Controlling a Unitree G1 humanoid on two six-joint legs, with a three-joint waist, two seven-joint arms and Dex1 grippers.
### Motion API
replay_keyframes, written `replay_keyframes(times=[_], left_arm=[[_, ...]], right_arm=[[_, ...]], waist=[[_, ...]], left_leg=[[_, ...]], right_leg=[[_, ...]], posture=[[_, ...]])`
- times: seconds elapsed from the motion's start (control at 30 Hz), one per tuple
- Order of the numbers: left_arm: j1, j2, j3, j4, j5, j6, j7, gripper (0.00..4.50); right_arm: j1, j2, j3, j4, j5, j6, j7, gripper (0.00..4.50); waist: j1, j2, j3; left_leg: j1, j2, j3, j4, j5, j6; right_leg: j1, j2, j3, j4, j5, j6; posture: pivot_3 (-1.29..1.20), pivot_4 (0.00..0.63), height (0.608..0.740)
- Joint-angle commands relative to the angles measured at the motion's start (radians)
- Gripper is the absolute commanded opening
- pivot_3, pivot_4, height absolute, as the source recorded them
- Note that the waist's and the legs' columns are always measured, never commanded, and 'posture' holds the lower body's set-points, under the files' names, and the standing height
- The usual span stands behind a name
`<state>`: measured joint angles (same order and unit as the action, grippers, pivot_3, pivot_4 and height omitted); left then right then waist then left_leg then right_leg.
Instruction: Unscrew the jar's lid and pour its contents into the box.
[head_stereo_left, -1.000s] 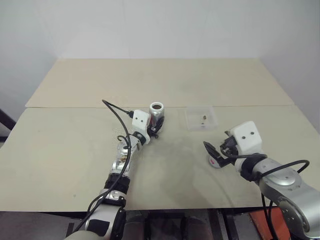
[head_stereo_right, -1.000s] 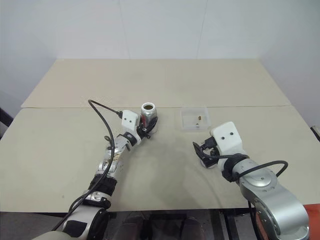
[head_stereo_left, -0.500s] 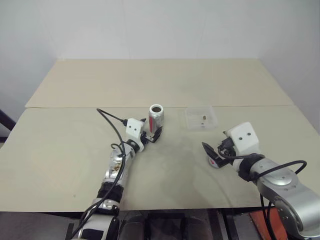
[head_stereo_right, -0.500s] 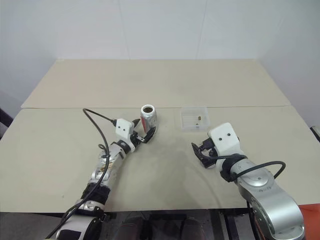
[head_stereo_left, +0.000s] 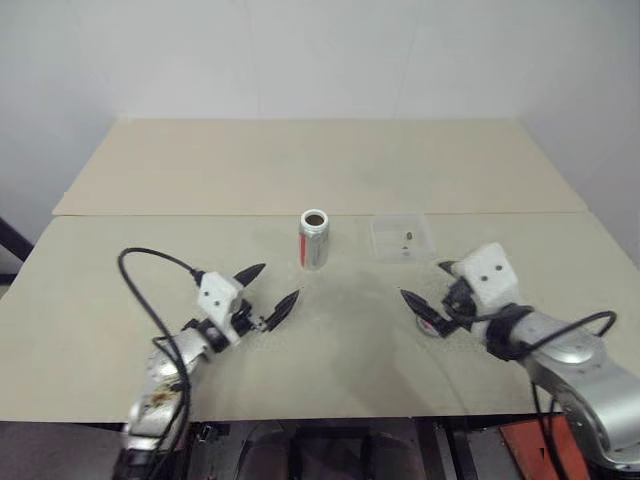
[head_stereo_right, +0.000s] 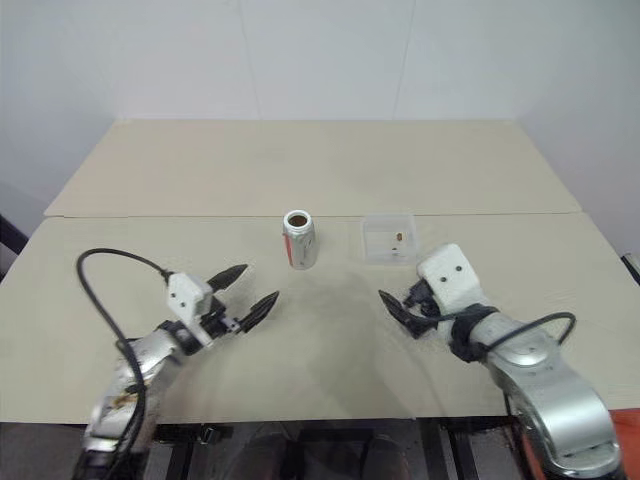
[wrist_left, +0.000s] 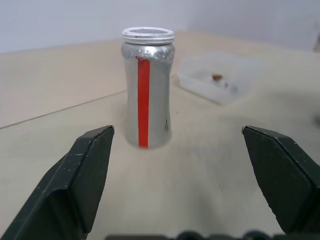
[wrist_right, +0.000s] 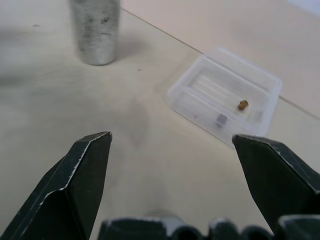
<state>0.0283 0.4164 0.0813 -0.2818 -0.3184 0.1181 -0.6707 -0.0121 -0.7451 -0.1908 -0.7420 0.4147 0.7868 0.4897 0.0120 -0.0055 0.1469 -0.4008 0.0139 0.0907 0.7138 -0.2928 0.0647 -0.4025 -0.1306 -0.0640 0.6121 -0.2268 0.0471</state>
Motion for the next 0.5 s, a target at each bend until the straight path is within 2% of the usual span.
replay_keyframes(times=[0.03, 0.13, 0.27, 0.5], left_arm=[[0.045, 0.086, 0.124, -0.088, -0.122, 0.042, -0.072, 4.46], [0.111, 0.149, 0.210, -0.140, -0.207, 0.056, -0.126, 4.46], [0.151, 0.155, 0.257, -0.184, -0.196, 0.052, -0.077, 4.46], [0.129, 0.133, 0.209, -0.190, -0.154, 0.072, 0.003, 4.46]], right_arm=[[0.064, -0.070, -0.171, 0.064, 0.042, -0.200, 0.232, 4.50], [0.127, -0.138, -0.249, 0.179, 0.041, -0.341, 0.408, 4.50], [0.148, -0.195, -0.297, 0.301, 0.035, -0.450, 0.544, 4.50], [0.142, -0.217, -0.311, 0.333, 0.031, -0.477, 0.575, 4.50]], waist=[[-0.001, 0.000, 0.000], [-0.002, 0.000, 0.000], [0.000, 0.000, 0.000], [0.000, 0.000, 0.000]], left_leg=[[0.001, 0.000, 0.000, 0.000, 0.000, 0.000], [0.003, 0.001, 0.000, 0.000, -0.001, 0.001], [0.013, 0.001, 0.001, -0.001, -0.004, 0.006], [0.015, 0.002, 0.001, -0.002, -0.004, 0.004]], right_leg=[[0.000, 0.000, 0.000, 0.000, 0.000, 0.000], [0.002, 0.000, 0.001, 0.000, 0.000, 0.000], [0.013, 0.000, 0.001, -0.002, -0.001, -0.001], [0.014, 0.000, 0.003, -0.001, 0.000, -0.002]], posture=[[0.00, 0.150, 0.740], [0.00, 0.150, 0.740], [0.00, 0.150, 0.740], [0.00, 0.150, 0.740]])
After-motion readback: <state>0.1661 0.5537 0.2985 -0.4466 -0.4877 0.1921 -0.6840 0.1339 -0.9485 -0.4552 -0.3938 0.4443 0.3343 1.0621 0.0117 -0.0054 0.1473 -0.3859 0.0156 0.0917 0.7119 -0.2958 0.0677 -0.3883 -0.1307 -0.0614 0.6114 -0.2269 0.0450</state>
